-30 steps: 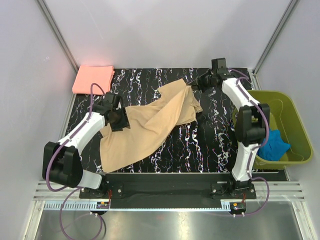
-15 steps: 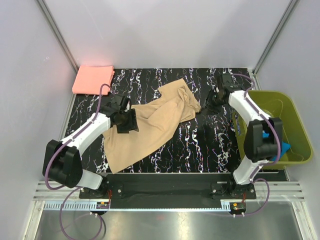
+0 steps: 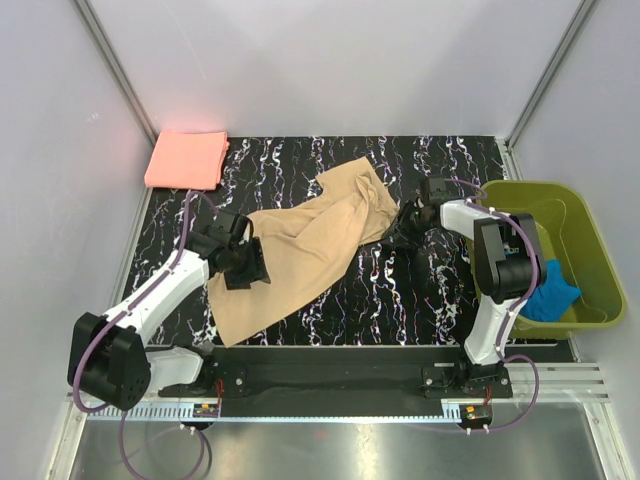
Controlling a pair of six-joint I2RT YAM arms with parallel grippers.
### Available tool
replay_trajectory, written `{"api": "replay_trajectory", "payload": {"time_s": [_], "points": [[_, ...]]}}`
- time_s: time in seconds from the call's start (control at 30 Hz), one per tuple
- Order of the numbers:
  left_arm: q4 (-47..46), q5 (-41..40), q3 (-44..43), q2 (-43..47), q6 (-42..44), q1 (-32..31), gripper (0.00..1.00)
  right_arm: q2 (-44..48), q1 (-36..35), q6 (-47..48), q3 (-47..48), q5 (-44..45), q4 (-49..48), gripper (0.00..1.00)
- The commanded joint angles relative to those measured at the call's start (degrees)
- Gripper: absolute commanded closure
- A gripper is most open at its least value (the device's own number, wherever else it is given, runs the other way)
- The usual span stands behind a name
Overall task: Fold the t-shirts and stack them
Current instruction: Flatten the tshirt out
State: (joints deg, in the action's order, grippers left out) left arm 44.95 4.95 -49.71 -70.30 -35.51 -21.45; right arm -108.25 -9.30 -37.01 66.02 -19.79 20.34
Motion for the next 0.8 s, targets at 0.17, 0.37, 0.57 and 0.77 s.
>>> {"api": "replay_trajectory", "payload": {"time_s": [0.17, 0.37, 0.57, 0.77], "points": [[-4.0, 1.0, 1.3, 1.1, -2.2, 0.7, 0.42, -4.2, -1.1, -7.9, 2.8, 0.9, -7.4, 0.6], [-4.4, 1.6, 0.7, -0.7, -1.8, 1.6, 0.42, -6.2, -1.1, -8.2, 2.2, 2.8, -8.3, 0.78], [-5.3, 0.1, -0.6, -4.6, -0.3, 1.7, 0.42, -1.5, -1.0, 0.2, 8.7, 6.2, 12.9, 1.0], [-8.5, 0.7, -3.7, -12.2, 0.8, 1.7, 0.42, 15.2, -1.2, 7.4, 9.9, 8.6, 40.6, 1.0]]}}
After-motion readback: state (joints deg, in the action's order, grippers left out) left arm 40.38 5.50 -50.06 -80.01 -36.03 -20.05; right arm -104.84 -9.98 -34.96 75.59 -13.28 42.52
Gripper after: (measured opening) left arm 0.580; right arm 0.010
